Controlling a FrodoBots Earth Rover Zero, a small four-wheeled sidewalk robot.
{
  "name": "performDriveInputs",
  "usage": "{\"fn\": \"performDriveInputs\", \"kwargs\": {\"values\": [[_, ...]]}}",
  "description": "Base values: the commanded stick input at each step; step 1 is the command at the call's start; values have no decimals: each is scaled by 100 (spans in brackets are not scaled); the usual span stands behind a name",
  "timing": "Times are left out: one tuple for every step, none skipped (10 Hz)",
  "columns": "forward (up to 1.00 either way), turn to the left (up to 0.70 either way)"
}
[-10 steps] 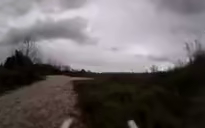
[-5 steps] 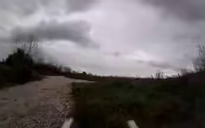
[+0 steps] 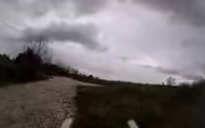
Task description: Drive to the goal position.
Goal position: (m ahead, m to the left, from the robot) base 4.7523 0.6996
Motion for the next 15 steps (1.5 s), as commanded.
{"fn": "performDriveInputs", "kwargs": {"values": [[28, 0], [28, 0], [28, 0], [30, 0], [36, 0], [42, 0], [46, 0], [46, 0], [46, 0], [46, 0], [46, 0], [46, 0], [46, 0], [46, 0], [46, 0]]}}
